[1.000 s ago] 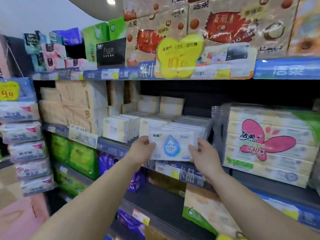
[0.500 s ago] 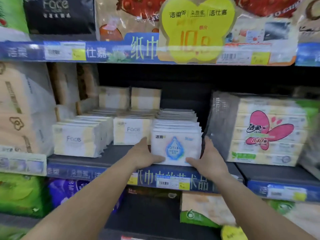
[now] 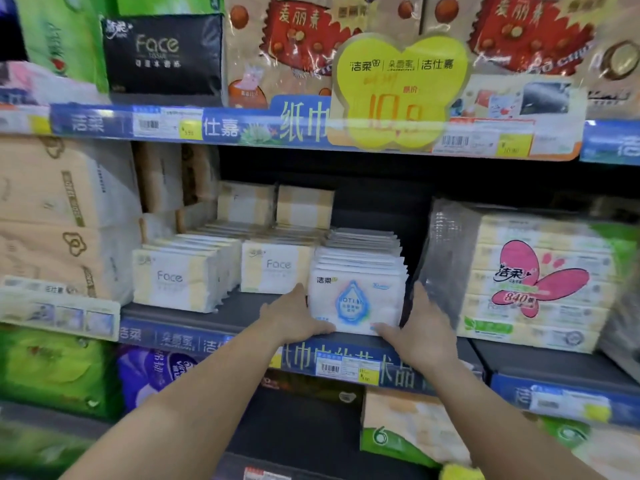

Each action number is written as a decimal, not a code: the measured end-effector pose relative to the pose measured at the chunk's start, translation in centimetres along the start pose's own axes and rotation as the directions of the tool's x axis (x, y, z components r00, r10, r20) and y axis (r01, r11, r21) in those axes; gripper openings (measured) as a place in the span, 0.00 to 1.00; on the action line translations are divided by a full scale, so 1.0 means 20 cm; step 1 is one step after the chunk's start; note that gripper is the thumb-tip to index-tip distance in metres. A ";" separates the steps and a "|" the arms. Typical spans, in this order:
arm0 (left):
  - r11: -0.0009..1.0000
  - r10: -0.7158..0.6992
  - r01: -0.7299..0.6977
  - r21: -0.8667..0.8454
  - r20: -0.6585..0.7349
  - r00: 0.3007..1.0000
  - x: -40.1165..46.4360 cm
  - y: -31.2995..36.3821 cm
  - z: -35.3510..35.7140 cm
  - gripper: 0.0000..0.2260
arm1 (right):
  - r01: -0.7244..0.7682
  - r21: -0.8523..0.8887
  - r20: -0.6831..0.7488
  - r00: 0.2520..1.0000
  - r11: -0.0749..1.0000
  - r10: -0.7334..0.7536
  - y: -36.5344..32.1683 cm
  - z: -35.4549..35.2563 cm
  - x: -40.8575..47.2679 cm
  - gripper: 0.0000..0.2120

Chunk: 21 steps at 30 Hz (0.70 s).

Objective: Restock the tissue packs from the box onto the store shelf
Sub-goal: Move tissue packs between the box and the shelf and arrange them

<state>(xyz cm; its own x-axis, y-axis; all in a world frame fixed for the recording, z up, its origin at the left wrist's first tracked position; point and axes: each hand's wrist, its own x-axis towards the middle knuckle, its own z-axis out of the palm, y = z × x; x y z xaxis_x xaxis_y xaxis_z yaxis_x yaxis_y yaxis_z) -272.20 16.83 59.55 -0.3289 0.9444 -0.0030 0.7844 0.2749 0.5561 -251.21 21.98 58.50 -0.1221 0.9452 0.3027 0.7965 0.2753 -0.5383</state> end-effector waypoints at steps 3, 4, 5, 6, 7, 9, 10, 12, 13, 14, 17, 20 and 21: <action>1.000 -0.002 0.007 0.029 -0.155 0.988 -0.10 -0.04 0.01 0.47 | 0.225 0.108 -0.329 0.927 0.968 -0.178 -0.10 -0.03 -0.12 0.30; 0.998 0.019 -0.007 0.056 -0.222 0.975 -0.15 -0.06 0.01 0.45 | 0.329 0.145 -0.346 0.900 0.933 -0.263 -0.16 -0.01 -0.17 0.25; 0.996 0.048 -0.026 0.081 -0.286 0.957 -0.21 -0.09 0.01 0.43 | 0.426 0.167 -0.324 0.875 0.889 -0.359 -0.21 0.02 -0.21 0.23; 0.995 0.073 -0.042 0.095 -0.346 0.935 -0.27 -0.14 0.00 0.40 | 0.507 0.185 -0.277 0.849 0.842 -0.450 -0.27 0.07 -0.26 0.22; 0.994 0.084 -0.048 0.098 -0.402 0.912 -0.33 -0.19 0.00 0.38 | 0.565 0.199 -0.210 0.823 0.801 -0.529 -0.33 0.13 -0.30 0.22; 0.994 0.040 0.012 0.110 -0.465 0.885 -0.47 -0.35 -0.03 0.35 | 0.640 0.200 -0.046 0.762 0.741 -0.646 -0.46 0.27 -0.37 0.24; 0.989 0.002 0.070 0.133 -0.476 0.880 -0.55 -0.44 -0.04 0.36 | 0.657 0.198 0.059 0.733 0.727 -0.678 -0.53 0.36 -0.42 0.25; 0.958 -0.104 0.217 0.188 -0.476 0.873 -0.73 -0.64 -0.07 0.36 | 0.674 0.190 0.279 0.659 0.713 -0.698 -0.67 0.54 -0.52 0.27; 0.933 -0.170 0.296 0.205 -0.472 0.865 -0.84 -0.74 -0.09 0.36 | 0.689 0.196 0.363 0.611 0.698 -0.704 -0.74 0.63 -0.59 0.28; 0.905 -0.235 0.369 0.213 -0.474 0.849 -0.94 -0.84 -0.11 0.36 | 0.704 0.215 0.422 0.558 0.677 -0.714 -0.82 0.72 -0.67 0.30; 0.812 -0.391 0.551 0.192 -0.522 0.758 -1.28 -1.15 -0.17 0.35 | 0.756 0.295 0.518 0.388 0.584 -0.763 -1.09 0.94 -0.98 0.33; 0.722 -0.537 0.685 0.098 -0.544 0.644 -1.62 -1.44 -0.23 0.33 | 0.792 0.396 0.512 0.231 0.466 -0.827 -1.38 1.10 -1.34 0.33; 0.682 -0.581 0.728 0.073 -0.551 0.599 -1.73 -1.53 -0.27 0.33 | 0.792 0.432 0.502 0.185 0.431 -0.845 -1.48 1.15 -1.47 0.33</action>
<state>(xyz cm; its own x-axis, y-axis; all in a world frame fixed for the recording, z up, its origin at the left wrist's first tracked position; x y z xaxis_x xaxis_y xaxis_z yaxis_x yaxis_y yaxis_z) -287.59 -25.30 47.06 -0.9424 0.3067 0.1335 0.3338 0.8879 0.3167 -284.83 -9.87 47.50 -0.9928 0.0307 0.1156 -0.0095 0.9433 -0.3317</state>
